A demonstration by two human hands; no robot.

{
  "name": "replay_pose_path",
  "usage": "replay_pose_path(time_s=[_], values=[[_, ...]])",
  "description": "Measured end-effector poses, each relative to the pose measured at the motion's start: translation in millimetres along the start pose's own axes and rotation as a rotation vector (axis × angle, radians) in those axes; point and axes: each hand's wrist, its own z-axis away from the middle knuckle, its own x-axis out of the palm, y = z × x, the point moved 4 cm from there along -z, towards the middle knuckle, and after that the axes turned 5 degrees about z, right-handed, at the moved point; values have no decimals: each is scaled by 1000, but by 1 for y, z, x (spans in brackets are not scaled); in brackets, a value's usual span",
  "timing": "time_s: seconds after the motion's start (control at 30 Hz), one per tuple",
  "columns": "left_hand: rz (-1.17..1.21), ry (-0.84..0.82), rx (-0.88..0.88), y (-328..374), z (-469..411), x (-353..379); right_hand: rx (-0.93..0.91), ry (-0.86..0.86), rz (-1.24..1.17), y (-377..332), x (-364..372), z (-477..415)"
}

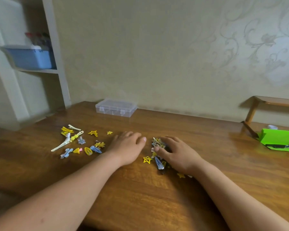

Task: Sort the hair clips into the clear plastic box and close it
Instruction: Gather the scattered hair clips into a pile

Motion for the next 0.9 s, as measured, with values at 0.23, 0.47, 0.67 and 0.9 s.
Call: replay_pose_path(time_s=[0.23,0.47,0.67,0.9], values=[[395,105,54,-20,31,-40,39,34,-140,-23,7,-17],[59,269,-164,-149,20,-110,44,-12,-90,-47,14,-29],[214,48,-223,-197,-1,-106,132,112,-322,-45,-6,0],[246,-108,77,-97,0,-61,199,73,-8,-45,12,20]])
